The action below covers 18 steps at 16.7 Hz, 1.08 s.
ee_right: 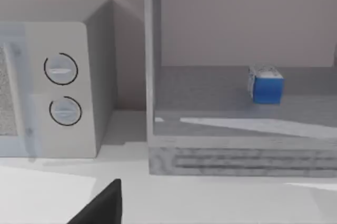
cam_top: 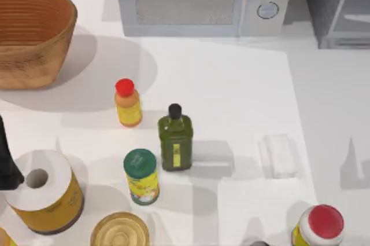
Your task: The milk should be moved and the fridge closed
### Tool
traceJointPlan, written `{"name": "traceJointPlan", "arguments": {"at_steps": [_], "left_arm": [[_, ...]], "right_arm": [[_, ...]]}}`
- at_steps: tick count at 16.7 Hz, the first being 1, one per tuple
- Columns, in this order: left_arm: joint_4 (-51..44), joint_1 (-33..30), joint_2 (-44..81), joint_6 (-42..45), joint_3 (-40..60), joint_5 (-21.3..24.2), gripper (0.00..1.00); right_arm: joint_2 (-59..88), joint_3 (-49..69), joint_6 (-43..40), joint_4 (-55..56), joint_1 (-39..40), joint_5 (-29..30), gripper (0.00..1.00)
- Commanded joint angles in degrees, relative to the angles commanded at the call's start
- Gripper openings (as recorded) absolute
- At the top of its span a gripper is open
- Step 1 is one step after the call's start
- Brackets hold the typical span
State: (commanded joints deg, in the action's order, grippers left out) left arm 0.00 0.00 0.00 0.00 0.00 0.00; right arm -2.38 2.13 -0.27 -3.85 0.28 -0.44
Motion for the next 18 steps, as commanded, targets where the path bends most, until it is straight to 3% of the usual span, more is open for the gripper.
{"name": "traceJointPlan", "arguments": {"at_steps": [4,14,18], "left_arm": [[0.0,0.0,0.0,0.0,0.0,0.0,1.0],[0.0,0.0,0.0,0.0,0.0,0.0,1.0],[0.0,0.0,0.0,0.0,0.0,0.0,1.0]], "right_arm": [[-7.91,6.63,-0.35,-13.44,0.32,-0.26,1.0],[-34.14,27.96,-0.26,-65.31,-0.21,0.51,1.0],[-41.24,33.92,-0.38,-77.62,-0.32,0.7,1.0]]}}
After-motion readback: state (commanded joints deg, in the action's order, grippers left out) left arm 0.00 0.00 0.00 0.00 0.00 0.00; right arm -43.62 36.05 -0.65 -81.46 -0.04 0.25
